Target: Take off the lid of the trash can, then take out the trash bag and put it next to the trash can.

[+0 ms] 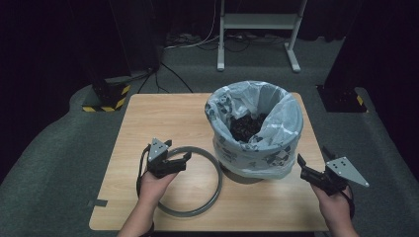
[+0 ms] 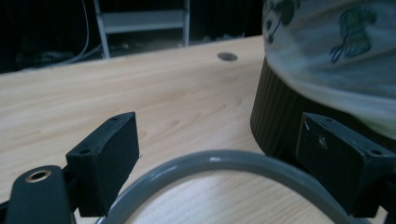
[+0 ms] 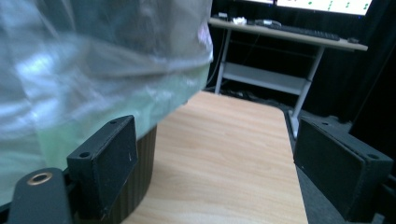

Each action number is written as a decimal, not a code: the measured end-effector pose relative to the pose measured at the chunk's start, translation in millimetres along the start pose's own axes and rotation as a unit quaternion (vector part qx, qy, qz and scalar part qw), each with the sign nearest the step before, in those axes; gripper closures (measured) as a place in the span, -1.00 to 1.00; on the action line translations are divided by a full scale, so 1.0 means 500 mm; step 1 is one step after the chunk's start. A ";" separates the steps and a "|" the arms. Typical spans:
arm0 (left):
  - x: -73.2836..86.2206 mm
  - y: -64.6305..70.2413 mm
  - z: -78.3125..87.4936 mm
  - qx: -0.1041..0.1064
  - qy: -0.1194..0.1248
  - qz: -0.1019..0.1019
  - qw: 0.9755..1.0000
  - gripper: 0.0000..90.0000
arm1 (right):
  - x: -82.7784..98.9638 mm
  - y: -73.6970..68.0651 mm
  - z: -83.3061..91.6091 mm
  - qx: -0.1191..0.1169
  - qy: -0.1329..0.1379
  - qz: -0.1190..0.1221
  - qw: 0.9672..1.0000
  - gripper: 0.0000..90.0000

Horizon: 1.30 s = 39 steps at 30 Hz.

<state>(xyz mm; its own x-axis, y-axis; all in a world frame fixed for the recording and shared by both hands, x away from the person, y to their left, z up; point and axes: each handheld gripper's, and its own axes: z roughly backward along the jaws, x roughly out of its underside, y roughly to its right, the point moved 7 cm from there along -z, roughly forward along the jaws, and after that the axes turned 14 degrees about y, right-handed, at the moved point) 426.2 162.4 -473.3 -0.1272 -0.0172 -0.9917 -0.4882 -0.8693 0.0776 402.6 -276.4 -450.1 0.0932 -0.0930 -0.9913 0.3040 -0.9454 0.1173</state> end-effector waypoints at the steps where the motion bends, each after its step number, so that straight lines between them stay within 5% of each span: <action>1: -0.007 0.004 0.002 0.001 0.010 -0.001 1.000 -0.71 | -0.004 0.001 0.002 0.001 0.005 0.000 1.000 -0.70; 11: -0.069 0.027 0.030 0.014 0.089 0.011 0.996 -0.81 | -0.046 0.013 0.012 0.012 0.050 0.004 0.999 -0.70; 20: -0.092 0.054 0.041 0.026 0.107 -0.004 0.994 -0.79 | -0.061 -0.001 0.011 -0.001 0.070 0.019 0.997 -0.70; 31: -0.121 0.092 0.047 0.056 0.128 0.020 0.990 -0.77 | -0.097 -0.002 0.021 0.002 0.101 0.012 0.995 -0.70; 39: -0.151 0.116 0.055 0.040 0.153 -0.004 0.987 -0.85 | -0.120 -0.007 0.028 -0.001 0.112 0.015 0.994 -0.70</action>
<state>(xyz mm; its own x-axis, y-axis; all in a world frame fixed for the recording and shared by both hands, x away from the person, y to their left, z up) 383.8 127.0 -391.2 0.1372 -0.1688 -0.9760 -0.5563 -0.8285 0.0651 382.7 -272.1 -392.0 0.3112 -0.0481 -0.9491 0.2993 -0.9429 0.1459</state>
